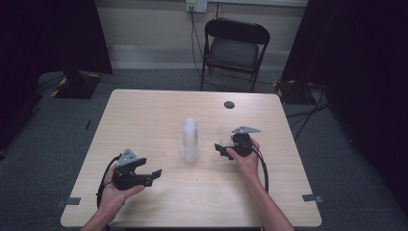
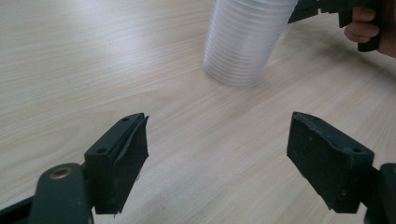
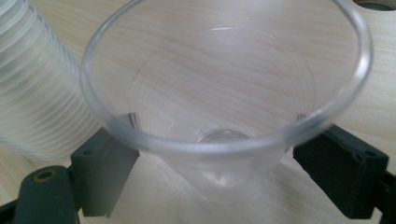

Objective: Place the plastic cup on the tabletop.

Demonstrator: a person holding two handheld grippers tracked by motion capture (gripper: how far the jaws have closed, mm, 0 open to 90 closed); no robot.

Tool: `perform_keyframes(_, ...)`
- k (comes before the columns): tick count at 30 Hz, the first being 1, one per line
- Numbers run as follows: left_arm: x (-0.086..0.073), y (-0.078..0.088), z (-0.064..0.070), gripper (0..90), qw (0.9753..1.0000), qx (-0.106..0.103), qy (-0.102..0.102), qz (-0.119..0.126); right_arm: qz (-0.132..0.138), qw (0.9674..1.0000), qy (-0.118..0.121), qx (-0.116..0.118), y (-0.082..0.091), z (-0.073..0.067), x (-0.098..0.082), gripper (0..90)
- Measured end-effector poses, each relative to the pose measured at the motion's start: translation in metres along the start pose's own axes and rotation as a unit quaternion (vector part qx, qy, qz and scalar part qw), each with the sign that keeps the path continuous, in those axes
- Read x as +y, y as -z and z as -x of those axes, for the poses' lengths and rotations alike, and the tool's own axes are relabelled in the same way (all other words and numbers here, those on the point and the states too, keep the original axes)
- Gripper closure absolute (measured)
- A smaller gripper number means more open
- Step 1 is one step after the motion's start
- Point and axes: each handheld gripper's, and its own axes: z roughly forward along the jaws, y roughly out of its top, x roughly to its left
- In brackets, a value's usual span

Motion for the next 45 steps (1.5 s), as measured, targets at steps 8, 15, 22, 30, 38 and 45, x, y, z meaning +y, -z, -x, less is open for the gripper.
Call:
perform_keyframes(8,-0.002,0.000,-0.006,20.3,0.9999,0.010,0.003,0.000,-0.002,0.9999,-0.004,0.010,0.007,-0.002,-0.005,14.2)
perform_keyframes(15,-0.002,0.002,-0.012,20.3,0.9998,0.018,0.007,0.003,-0.003,0.9999,-0.007,0.014,0.018,-0.004,-0.007,14.3)
perform_keyframes(22,-0.002,0.003,-0.014,20.3,0.9997,0.023,0.011,0.004,-0.008,0.9999,-0.008,0.011,0.030,-0.004,-0.009,14.3)
perform_keyframes(30,-0.002,0.006,-0.014,20.4,0.9994,0.031,0.014,0.002,-0.007,0.9998,-0.018,0.010,0.052,0.000,-0.018,14.5)
perform_keyframes(38,-0.001,0.005,-0.007,20.7,0.9991,0.035,0.017,-0.013,0.008,0.9999,-0.013,-0.003,0.085,-0.002,-0.026,15.6)
perform_keyframes(45,-0.009,0.011,-0.002,20.7,0.9986,0.044,0.001,-0.031,0.012,0.9998,-0.012,-0.007,0.111,-0.006,-0.035,15.6)
